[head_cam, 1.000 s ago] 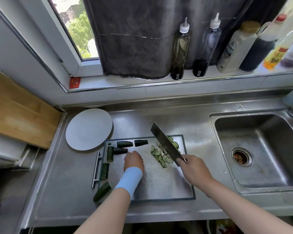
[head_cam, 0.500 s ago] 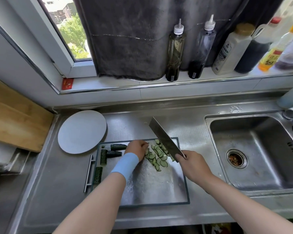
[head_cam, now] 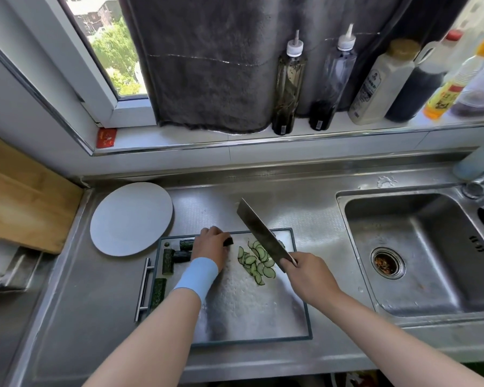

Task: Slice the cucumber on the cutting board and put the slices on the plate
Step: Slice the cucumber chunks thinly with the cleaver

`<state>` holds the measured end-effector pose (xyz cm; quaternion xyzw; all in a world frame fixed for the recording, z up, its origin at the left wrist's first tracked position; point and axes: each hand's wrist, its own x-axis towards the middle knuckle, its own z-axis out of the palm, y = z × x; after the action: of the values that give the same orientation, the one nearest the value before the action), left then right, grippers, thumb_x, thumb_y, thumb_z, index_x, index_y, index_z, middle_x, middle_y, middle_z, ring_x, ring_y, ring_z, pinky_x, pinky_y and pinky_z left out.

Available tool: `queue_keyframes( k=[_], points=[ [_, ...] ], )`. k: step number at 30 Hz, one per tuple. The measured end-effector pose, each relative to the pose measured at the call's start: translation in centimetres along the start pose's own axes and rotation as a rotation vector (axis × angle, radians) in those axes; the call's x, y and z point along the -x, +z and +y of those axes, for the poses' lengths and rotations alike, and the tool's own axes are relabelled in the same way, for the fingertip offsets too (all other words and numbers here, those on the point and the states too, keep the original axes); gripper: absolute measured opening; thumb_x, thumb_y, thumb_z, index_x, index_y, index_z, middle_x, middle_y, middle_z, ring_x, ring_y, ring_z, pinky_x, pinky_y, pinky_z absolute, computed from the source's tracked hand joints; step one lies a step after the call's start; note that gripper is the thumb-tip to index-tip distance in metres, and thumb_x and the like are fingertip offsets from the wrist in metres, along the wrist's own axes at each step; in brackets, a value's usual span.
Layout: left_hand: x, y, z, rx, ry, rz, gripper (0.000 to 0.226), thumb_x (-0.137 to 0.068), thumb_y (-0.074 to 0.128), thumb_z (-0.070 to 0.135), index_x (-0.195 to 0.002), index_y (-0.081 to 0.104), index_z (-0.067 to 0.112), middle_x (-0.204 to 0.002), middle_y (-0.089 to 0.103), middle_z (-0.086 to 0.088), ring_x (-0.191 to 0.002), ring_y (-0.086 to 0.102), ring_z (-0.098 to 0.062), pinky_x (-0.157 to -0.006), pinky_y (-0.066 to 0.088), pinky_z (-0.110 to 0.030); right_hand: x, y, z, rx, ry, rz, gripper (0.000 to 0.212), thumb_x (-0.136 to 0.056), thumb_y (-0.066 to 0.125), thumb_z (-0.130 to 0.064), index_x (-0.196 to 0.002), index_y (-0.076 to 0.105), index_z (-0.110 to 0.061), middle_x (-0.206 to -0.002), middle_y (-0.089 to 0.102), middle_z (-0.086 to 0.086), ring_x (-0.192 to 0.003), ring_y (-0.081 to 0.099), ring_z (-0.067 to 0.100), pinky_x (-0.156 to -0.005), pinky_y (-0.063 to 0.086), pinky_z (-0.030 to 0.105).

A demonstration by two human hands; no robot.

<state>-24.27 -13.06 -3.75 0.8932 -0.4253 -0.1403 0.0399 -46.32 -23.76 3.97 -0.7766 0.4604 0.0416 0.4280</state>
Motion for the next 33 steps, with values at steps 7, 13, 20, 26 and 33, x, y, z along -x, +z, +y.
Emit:
queue_keyframes(
  k=[7, 13, 20, 26, 33],
  points=[
    [2.0, -0.3, -0.3, 0.046, -0.082, -0.113, 0.031, -0.087, 0.062, 0.033, -0.118, 0.063, 0.029, -0.113, 0.058, 0.002, -0.104, 0.056, -0.021, -0.086, 0.048, -0.031, 0.9, 1.9, -0.4, 0.079, -0.033, -0.048, 0.023, -0.1, 0.051, -0.036, -0.084, 0.065, -0.028, -0.071, 0.062, -0.009, -0.068, 0.057, 0.014, -0.056, 0.041, 0.029],
    [6.7, 0.0, -0.9, 0.299, -0.29, -0.163, 0.028, -0.082, 0.066, 0.033, -0.106, 0.054, 0.026, -0.105, 0.06, 0.006, -0.092, 0.058, -0.018, -0.074, 0.047, -0.027, 1.9, 3.7, -1.6, 0.173, -0.065, -0.127, 0.028, -0.097, 0.049, -0.035, -0.072, 0.056, -0.023, -0.068, 0.059, -0.005, -0.066, 0.054, 0.018, -0.059, 0.041, 0.031],
    [11.4, 1.6, -2.7, 0.338, -0.299, -0.06, 0.022, -0.087, 0.062, 0.037, -0.104, 0.061, 0.023, -0.104, 0.055, 0.004, -0.092, 0.056, -0.017, -0.077, 0.047, -0.027, 3.6, 5.5, -2.6, 0.384, -0.187, -0.194, 0.028, -0.099, 0.045, -0.032, -0.073, 0.056, -0.026, -0.072, 0.059, -0.007, -0.068, 0.053, 0.018, -0.053, 0.035, 0.028],
    [12.9, 2.8, -2.9, 0.365, -0.188, 0.037, 0.027, -0.088, 0.061, 0.028, -0.114, 0.063, 0.024, -0.115, 0.053, 0.004, -0.103, 0.055, -0.017, -0.087, 0.048, -0.029, 3.7, 6.4, -2.2, 0.466, -0.247, -0.221, 0.02, -0.094, 0.043, -0.029, -0.087, 0.061, -0.022, -0.081, 0.066, -0.002, -0.08, 0.058, 0.024, -0.066, 0.045, 0.031],
    [12.9, 3.4, -3.6, 0.409, -0.16, 0.078, 0.027, -0.09, 0.061, 0.025, -0.117, 0.066, 0.025, -0.119, 0.055, 0.004, -0.109, 0.054, -0.016, -0.092, 0.044, -0.025, 3.1, 6.9, -2.4, 0.519, -0.299, -0.253, 0.021, -0.093, 0.043, -0.03, -0.088, 0.061, -0.02, -0.082, 0.066, -0.001, -0.082, 0.058, 0.025, -0.067, 0.047, 0.032]
  ],
)
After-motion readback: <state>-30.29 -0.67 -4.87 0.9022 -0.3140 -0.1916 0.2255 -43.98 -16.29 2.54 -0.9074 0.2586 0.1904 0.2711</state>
